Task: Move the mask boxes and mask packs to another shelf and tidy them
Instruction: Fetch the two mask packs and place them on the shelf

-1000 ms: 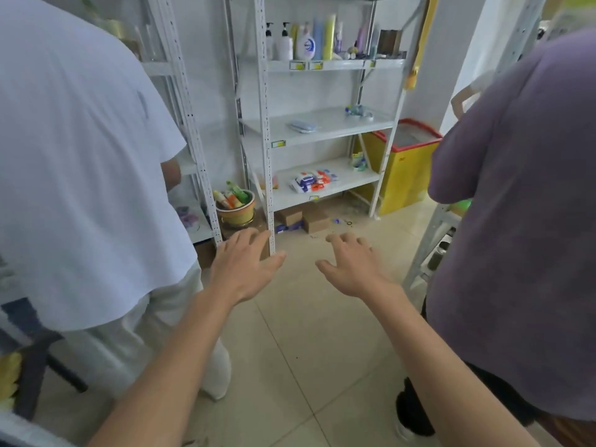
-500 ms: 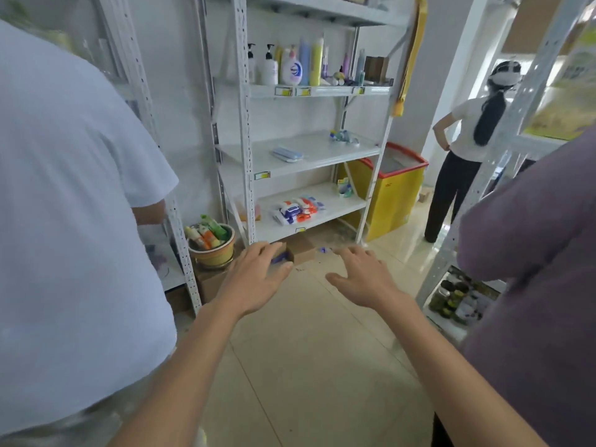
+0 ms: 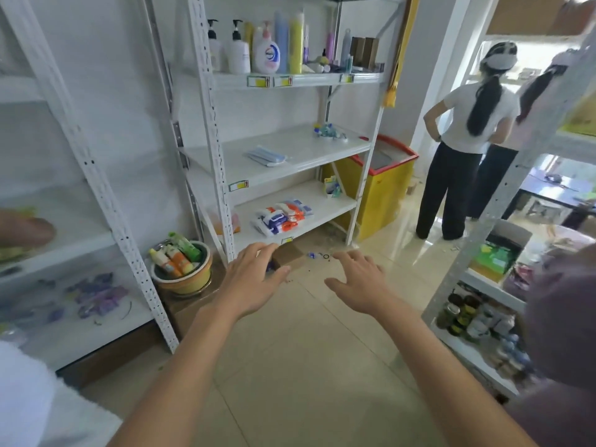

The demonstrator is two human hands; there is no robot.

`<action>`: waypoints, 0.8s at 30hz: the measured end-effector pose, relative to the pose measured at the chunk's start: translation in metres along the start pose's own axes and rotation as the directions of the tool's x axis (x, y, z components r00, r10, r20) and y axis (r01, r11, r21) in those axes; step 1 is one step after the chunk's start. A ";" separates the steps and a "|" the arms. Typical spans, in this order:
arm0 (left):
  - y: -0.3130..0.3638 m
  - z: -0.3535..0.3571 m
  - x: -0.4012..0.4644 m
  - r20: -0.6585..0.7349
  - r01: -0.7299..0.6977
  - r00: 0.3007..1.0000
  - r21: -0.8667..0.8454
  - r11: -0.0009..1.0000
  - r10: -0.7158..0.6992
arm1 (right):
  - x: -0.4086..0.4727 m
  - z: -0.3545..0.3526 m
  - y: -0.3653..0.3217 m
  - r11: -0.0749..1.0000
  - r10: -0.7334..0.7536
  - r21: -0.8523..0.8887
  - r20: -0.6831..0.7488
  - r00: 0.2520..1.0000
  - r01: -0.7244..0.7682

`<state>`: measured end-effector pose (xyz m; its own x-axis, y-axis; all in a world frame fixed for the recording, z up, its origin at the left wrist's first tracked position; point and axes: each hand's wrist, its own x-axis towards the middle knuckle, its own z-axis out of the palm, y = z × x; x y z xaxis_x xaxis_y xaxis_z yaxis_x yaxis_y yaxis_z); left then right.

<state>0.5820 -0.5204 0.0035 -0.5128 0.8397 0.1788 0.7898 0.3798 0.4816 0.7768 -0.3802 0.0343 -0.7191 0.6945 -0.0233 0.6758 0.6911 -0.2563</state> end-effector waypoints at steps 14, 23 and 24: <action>-0.055 0.006 0.233 -0.044 0.026 0.999 -0.018 0.999 -0.027 | 0.250 -0.016 0.010 0.996 -0.029 0.081 -0.010 1.000 0.030; -0.132 0.006 0.388 -0.035 0.053 0.998 -0.093 0.994 -0.056 | 0.422 0.001 -0.007 0.989 -0.014 0.145 0.003 1.000 0.013; -0.140 0.006 0.403 -0.018 0.064 0.998 -0.106 0.992 -0.067 | 0.438 0.001 -0.011 0.987 -0.013 0.159 0.009 1.000 0.011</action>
<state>0.2665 -0.2329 0.0031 -0.5702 0.8055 0.1615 0.7150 0.3898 0.5803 0.4546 -0.0837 0.0260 -0.7291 0.6838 -0.0291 0.6334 0.6581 -0.4072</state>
